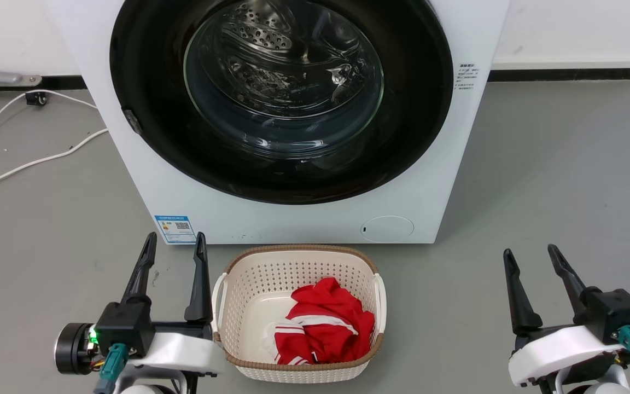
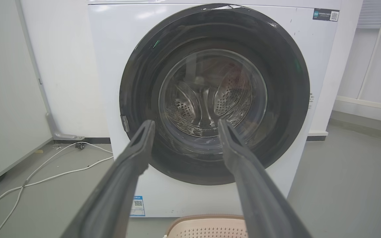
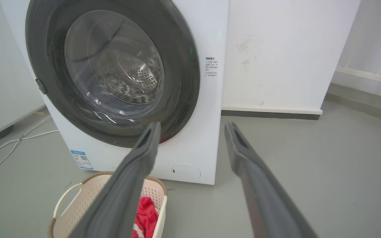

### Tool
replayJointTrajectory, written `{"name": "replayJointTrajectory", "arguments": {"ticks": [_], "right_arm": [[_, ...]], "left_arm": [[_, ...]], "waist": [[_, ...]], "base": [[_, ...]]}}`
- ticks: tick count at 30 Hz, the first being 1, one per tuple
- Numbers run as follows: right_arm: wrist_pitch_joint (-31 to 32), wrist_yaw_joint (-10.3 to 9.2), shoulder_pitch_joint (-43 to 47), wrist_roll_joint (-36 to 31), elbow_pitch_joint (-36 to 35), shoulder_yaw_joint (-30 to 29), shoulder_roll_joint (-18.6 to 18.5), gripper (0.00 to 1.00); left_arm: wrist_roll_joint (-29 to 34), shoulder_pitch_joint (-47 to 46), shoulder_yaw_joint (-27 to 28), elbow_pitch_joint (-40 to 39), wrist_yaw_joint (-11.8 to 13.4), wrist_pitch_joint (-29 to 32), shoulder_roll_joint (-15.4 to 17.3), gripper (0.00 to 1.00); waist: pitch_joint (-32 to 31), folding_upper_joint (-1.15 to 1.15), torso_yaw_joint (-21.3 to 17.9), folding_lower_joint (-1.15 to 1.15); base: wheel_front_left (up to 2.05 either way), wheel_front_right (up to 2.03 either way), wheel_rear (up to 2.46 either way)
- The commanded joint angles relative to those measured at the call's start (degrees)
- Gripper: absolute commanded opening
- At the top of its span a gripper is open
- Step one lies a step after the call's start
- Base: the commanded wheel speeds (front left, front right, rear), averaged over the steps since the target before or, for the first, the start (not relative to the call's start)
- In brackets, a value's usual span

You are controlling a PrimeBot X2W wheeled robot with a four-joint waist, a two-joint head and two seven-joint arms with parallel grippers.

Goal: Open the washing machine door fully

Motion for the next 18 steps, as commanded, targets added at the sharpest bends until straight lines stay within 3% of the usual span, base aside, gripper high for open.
{"name": "replayJointTrajectory", "arguments": {"ticks": [1,18], "right_arm": [[-0.5,-0.02,0.5,-0.9,-0.3,-0.1,0.1,1.00],[-1.6,-0.02,0.5,-3.7,0.0,0.1,0.1,1.00]], "left_arm": [[1.0,0.5,-0.1,-0.4,0.3,-0.5,0.0,1.00],[5.0,1.2,0.8,0.1,-0.8,-1.7,-1.1,1.00]], "waist": [[0.0,0.00,0.0,0.00],[0.0,0.00,0.2,0.00]], "base": [[0.00,0.00,0.00],[0.00,0.00,0.00]]}}
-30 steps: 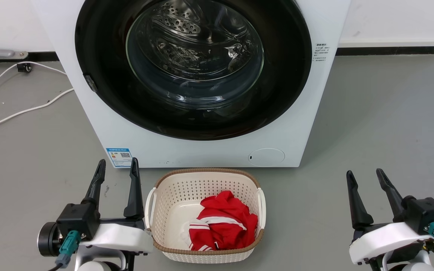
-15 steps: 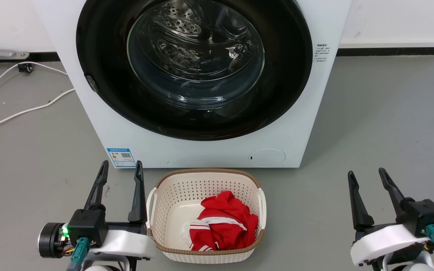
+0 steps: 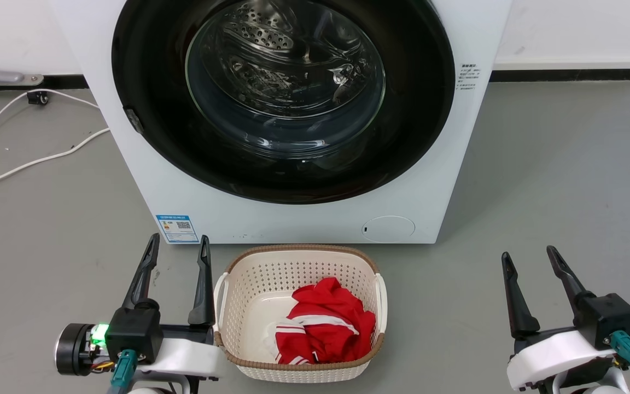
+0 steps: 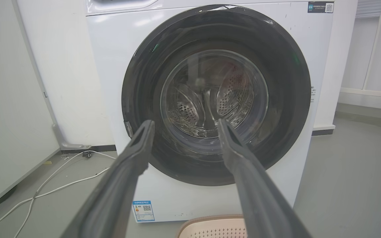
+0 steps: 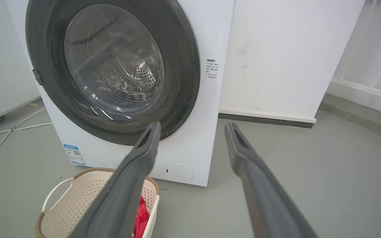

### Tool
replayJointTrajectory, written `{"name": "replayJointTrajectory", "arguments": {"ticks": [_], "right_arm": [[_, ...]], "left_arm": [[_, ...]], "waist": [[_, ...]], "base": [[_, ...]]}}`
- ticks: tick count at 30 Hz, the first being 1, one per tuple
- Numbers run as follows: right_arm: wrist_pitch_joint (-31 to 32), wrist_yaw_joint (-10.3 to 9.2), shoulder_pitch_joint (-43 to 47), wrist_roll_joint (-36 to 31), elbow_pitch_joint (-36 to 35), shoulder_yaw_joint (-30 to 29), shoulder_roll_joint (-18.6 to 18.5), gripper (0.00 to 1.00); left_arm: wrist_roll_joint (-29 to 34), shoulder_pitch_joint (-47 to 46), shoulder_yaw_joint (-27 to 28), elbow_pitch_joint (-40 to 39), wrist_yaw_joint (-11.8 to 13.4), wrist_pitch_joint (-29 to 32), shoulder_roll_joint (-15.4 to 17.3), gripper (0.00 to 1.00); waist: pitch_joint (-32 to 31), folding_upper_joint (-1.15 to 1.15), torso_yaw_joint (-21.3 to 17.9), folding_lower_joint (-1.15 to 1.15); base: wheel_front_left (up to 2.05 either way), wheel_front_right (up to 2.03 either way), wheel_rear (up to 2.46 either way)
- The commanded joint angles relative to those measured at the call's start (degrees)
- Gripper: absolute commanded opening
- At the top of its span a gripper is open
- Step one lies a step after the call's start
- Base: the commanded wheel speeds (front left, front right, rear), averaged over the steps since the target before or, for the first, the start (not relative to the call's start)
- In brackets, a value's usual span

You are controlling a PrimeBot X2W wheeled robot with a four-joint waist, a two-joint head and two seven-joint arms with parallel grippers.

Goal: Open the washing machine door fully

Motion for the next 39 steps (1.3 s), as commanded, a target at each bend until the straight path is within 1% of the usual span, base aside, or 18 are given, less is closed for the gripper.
{"name": "replayJointTrajectory", "arguments": {"ticks": [1,12,14,15,18,19,20,21,26,28,29,32,35,36,39], "right_arm": [[-0.2,-0.02,0.0,0.4,0.1,0.1,0.1,1.00],[-0.4,-0.02,-0.2,1.2,0.6,0.0,0.1,1.00],[-0.4,-0.02,-0.3,1.9,0.8,0.0,0.1,0.09],[-0.5,-0.02,-0.4,2.4,0.8,0.1,0.1,0.00],[-1.4,-0.02,-0.7,4.7,0.7,0.1,0.1,0.00],[-1.9,-0.02,-0.8,7.2,0.6,0.2,0.1,0.00],[-2.7,-0.02,-0.9,11.8,0.8,0.2,0.1,0.00],[-3.4,-0.02,-1.0,17.7,1.1,0.2,0.1,0.00],[-6.0,-0.01,-2.8,54.7,2.1,0.3,0.1,0.00],[-6.1,-0.01,-3.8,67.3,1.8,-1.0,0.1,0.00],[-6.1,-0.01,-4.4,72.1,1.7,-1.5,0.1,0.00],[-6.1,-0.01,-7.4,82.6,2.2,-3.1,0.1,0.00],[-5.6,-0.01,-12.0,88.0,3.5,-3.9,0.0,0.00],[-4.8,-0.01,-13.5,88.6,4.3,-4.0,-0.4,0.00],[-2.5,-0.01,-20.6,90.0,7.6,-5.2,-3.5,0.00]], "left_arm": [[-0.1,0.6,0.3,0.2,-0.2,-0.3,-0.2,1.00],[0.2,0.7,1.1,0.8,-1.0,-0.2,-0.8,1.00],[0.4,0.6,1.2,0.9,-1.0,-0.2,-0.8,1.00],[0.4,0.6,1.2,0.9,-1.0,-0.2,-0.9,1.00],[0.7,0.6,1.3,1.0,-1.1,-0.2,-0.9,1.00],[0.7,0.6,1.3,1.0,-1.1,-0.2,-0.9,1.00],[0.7,0.6,1.4,1.0,-1.2,-0.2,-1.0,1.00],[0.6,0.6,1.4,1.1,-1.2,-0.2,-1.0,1.00],[0.6,0.6,1.6,1.2,-1.3,-0.2,-1.1,1.00],[0.5,0.5,1.7,1.2,-1.3,-0.2,-1.2,1.00],[0.4,0.4,1.8,1.2,-1.3,-0.2,-1.2,1.00],[0.2,-0.5,2.1,1.0,-1.1,-0.2,-1.3,1.00],[0.2,-1.4,2.5,0.8,-0.9,-0.2,-1.4,1.00],[0.1,-1.7,2.6,0.6,-1.0,-0.2,-1.4,1.00],[0.0,-3.3,3.1,-0.2,-1.1,-0.2,-1.5,1.00]], "waist": [[0.0,0.00,0.0,0.00],[0.2,0.00,-0.2,0.00],[0.3,0.00,-0.2,0.00],[0.3,0.00,-0.2,0.00],[0.3,0.00,-0.3,0.00],[0.3,0.00,-0.3,0.00],[0.3,0.00,-0.3,0.00],[0.3,0.00,-0.2,0.00],[0.2,0.00,-0.3,0.00],[0.3,0.00,-0.4,0.00],[0.4,0.00,-0.4,0.00],[1.1,0.00,-0.5,0.00],[2.2,0.00,-0.8,0.00],[2.7,0.00,-0.8,0.00],[5.5,0.00,-0.9,0.00]], "base": [[0.00,0.00,0.00],[0.00,0.00,0.00],[0.00,0.00,0.00],[0.00,0.00,0.00],[0.00,0.00,0.00],[0.00,0.00,0.00],[0.00,0.00,0.00],[0.00,0.00,0.00],[0.00,0.00,0.00],[0.00,0.00,0.00],[0.00,0.00,0.00],[0.00,0.00,0.00],[0.00,0.00,0.00],[0.00,0.00,0.00],[0.00,0.00,0.00]]}}
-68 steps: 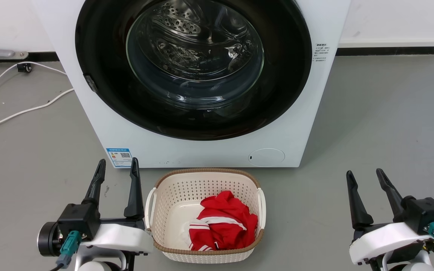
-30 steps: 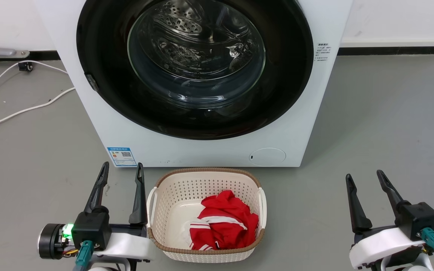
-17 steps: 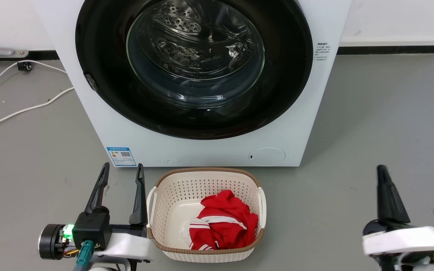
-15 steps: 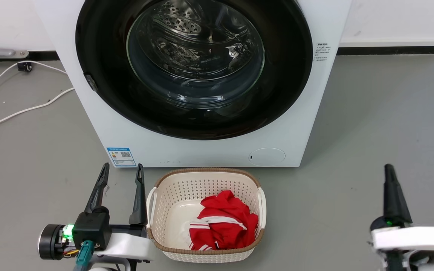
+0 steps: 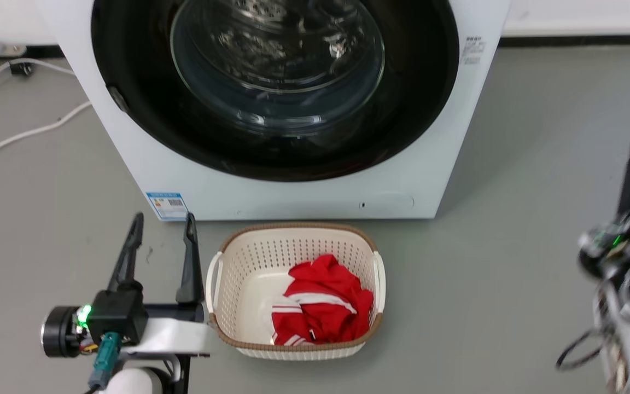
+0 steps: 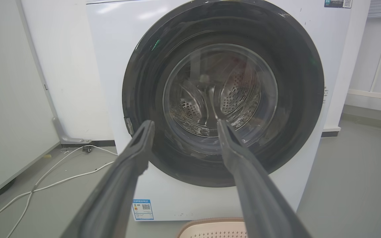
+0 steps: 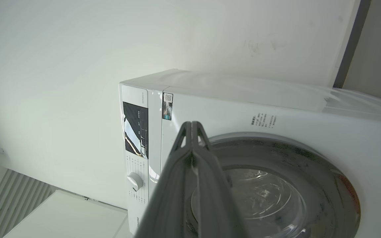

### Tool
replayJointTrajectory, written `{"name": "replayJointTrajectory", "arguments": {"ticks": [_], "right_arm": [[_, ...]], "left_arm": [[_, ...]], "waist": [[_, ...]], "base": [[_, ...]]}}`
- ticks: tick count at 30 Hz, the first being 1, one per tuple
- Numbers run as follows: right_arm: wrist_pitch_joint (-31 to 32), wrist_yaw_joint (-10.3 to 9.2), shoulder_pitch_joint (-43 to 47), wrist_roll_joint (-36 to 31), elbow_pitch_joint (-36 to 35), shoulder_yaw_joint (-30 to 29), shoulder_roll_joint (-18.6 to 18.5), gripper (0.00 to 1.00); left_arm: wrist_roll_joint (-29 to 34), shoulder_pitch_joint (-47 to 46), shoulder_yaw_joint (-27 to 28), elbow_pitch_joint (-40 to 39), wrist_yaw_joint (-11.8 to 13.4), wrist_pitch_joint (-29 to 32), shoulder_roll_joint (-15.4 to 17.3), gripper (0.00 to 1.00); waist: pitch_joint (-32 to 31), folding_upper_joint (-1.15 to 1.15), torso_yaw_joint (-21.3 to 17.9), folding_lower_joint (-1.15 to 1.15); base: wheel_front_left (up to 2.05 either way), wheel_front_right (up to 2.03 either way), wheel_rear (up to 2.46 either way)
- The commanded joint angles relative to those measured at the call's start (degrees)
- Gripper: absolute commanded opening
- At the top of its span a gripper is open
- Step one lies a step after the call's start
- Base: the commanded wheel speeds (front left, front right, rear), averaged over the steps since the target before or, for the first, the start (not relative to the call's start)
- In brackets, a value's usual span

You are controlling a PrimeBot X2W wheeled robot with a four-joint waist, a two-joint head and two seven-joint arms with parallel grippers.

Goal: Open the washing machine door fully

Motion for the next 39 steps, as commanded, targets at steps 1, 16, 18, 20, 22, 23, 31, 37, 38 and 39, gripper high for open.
{"name": "replayJointTrajectory", "arguments": {"ticks": [1,16,18,20,22,23,31,37,38,39], "right_arm": [[1.3,0.00,-5.5,0.3,2.6,-0.6,-2.4,0.00],[17.3,0.00,-47.7,-6.3,32.5,7.6,-14.2,0.00],[20.7,0.00,-52.3,-8.0,35.5,9.8,-14.2,0.00],[24.3,0.00,-56.4,-9.0,38.2,11.6,-13.6,0.00],[25.9,0.00,-58.2,-9.8,39.5,12.6,-13.6,0.00],[28.9,0.00,-61.4,-11.1,42.2,14.1,-13.1,0.00],[35.8,0.00,-70.6,-16.6,50.6,18.8,-11.6,0.00],[38.0,0.00,-73.4,-18.3,53.3,19.9,-10.4,0.00],[38.2,0.00,-73.7,-18.4,53.6,19.9,-10.2,0.00],[38.3,0.00,-74.1,-18.7,53.9,20.0,-10.0,0.00]], "left_arm": [[-0.1,-1.8,0.4,-0.6,0.0,-0.2,0.0,1.00],[0.6,-10.7,1.4,-2.9,-1.9,-0.2,-0.2,1.00],[0.6,-11.4,1.2,-3.2,-1.9,-0.2,-0.2,1.00],[0.5,-12.1,1.1,-3.4,-2.0,-0.2,-0.3,1.00],[0.5,-12.4,1.0,-3.4,-2.1,-0.2,-0.3,1.00],[0.4,-13.0,0.9,-3.6,-2.4,-0.2,-0.3,1.00],[0.3,-14.6,0.5,-4.4,-2.7,-0.2,-0.4,1.00],[0.4,-15.1,0.5,-4.7,-2.6,-0.2,-0.4,1.00],[0.4,-15.2,0.5,-4.7,-2.5,-0.2,-0.4,1.00],[0.4,-15.3,0.4,-4.7,-2.5,-0.2,-0.4,1.00]], "waist": [[2.9,0.00,-0.1,0.00],[16.1,0.00,1.9,0.00],[17.1,0.00,2.2,0.00],[18.1,0.00,2.4,0.00],[18.6,0.00,2.5,0.00],[19.4,0.00,2.8,0.00],[22.4,0.00,3.9,0.00],[23.9,0.00,4.2,0.00],[24.2,0.00,4.2,0.00],[24.4,0.00,4.3,0.00]], "base": [[0.00,0.00,0.00],[0.00,0.00,0.00],[0.00,0.00,0.00],[0.00,0.00,0.00],[0.00,0.00,0.00],[0.00,0.00,0.00],[0.00,0.00,0.00],[0.00,0.00,0.00],[0.00,0.00,0.00],[0.00,0.00,0.00]]}}
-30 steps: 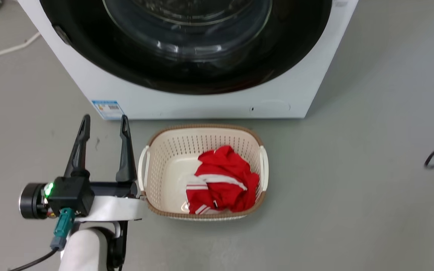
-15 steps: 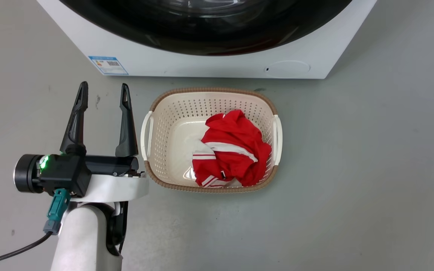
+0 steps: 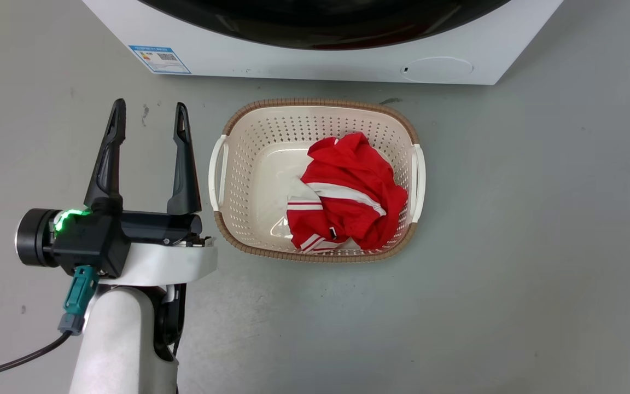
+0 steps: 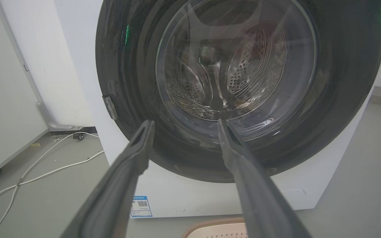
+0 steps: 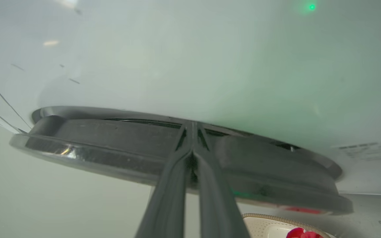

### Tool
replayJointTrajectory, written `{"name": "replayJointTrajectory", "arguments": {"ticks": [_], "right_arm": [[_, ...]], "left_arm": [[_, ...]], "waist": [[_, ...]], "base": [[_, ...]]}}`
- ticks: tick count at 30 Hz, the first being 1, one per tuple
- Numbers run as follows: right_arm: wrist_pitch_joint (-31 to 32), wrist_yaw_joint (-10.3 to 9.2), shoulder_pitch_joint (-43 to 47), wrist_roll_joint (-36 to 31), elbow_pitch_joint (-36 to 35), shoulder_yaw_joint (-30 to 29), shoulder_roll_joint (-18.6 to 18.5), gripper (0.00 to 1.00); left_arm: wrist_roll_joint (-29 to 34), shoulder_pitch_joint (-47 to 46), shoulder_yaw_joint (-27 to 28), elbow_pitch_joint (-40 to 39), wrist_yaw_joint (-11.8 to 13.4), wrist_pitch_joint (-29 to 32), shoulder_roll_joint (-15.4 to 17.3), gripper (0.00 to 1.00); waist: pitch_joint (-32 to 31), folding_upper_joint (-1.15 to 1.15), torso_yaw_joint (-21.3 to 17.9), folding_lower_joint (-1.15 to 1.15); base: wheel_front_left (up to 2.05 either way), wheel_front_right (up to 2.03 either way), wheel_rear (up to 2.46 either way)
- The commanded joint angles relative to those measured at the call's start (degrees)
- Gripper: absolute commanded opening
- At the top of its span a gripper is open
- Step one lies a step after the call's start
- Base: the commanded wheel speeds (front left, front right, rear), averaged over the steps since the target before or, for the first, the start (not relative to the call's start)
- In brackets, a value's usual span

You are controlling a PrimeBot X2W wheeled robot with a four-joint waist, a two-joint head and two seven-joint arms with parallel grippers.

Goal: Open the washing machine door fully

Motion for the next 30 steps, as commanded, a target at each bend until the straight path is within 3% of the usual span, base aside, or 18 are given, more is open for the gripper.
{"name": "replayJointTrajectory", "arguments": {"ticks": [1,8,16,30], "right_arm": [[0.4,0.00,-0.8,-0.6,0.6,0.2,0.5,0.00],[6.9,0.01,0.0,0.8,1.2,0.2,2.2,0.00],[14.0,0.00,3.5,2.9,-0.6,-0.4,0.7,0.00],[24.2,0.01,20.0,7.3,-9.2,0.3,4.5,0.00]], "left_arm": [[0.2,-0.8,-0.1,-0.1,0.1,-0.2,-0.1,1.00],[0.1,-1.5,-0.5,0.4,0.4,-0.2,-0.1,1.00],[-0.1,-0.3,-0.5,1.2,0.9,-0.2,-0.1,1.00],[-0.1,5.6,-1.0,4.0,1.2,-0.2,-0.1,1.00]], "waist": [[0.3,0.00,0.1,-0.01],[0.5,0.00,0.3,-0.01],[-1.7,0.00,-0.2,-0.01],[-12.4,0.00,-1.6,-0.01]], "base": [[0.00,0.00,0.00],[0.00,0.00,0.00],[0.00,0.00,0.00],[0.00,0.00,0.00]]}}
